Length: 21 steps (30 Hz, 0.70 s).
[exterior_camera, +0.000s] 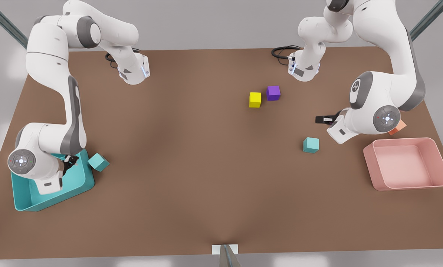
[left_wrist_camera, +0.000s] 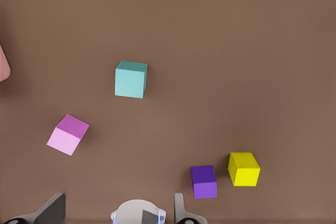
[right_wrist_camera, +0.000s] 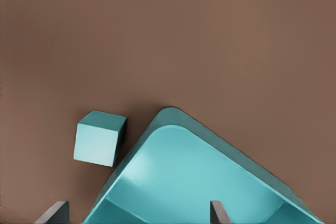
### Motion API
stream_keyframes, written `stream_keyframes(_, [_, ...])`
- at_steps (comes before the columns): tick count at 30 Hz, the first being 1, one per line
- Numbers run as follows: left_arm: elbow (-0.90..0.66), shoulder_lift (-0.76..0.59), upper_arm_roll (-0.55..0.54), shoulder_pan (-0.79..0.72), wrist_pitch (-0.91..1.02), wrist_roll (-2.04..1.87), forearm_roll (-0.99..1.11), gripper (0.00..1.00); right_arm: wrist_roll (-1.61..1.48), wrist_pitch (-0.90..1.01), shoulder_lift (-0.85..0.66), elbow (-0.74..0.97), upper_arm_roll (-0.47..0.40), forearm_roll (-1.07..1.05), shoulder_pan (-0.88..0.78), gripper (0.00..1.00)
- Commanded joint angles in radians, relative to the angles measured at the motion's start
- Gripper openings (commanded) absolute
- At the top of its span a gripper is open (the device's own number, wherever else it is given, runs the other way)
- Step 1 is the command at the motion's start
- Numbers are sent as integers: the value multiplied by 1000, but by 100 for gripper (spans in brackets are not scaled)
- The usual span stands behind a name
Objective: Stack the two blue cubes on top of each other
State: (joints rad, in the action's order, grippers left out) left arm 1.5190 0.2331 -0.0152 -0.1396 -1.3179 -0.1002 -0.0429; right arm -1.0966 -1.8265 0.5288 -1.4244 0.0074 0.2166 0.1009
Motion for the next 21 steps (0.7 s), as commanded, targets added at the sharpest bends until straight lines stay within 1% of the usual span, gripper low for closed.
stream_keyframes(1, [0,0,0,0,5,1,0,100,-695,-23,-4,-18,0,-49,0,100])
stream_keyframes(4, [0,0,0,0,5,1,1,100,-755,6,-18,-51,6,-48,-7,100])
stream_keyframes(8, [0,2,0,0,3,1,1,100,-901,1,-50,-77,9,-95,-12,100])
stream_keyframes(12, [0,3,0,0,3,1,1,100,-1171,-106,-55,-143,23,-100,-24,100])
stream_keyframes(15, [0,3,0,0,3,1,1,100,-1361,-134,-58,-174,31,-140,-24,100])
stream_keyframes(17, [0,3,0,0,5,1,1,100,-1425,-135,-58,-179,31,-157,-23,100])
stream_keyframes(21, [0,3,0,0,5,1,1,100,-1510,-158,-73,-245,28,-157,-17,100])
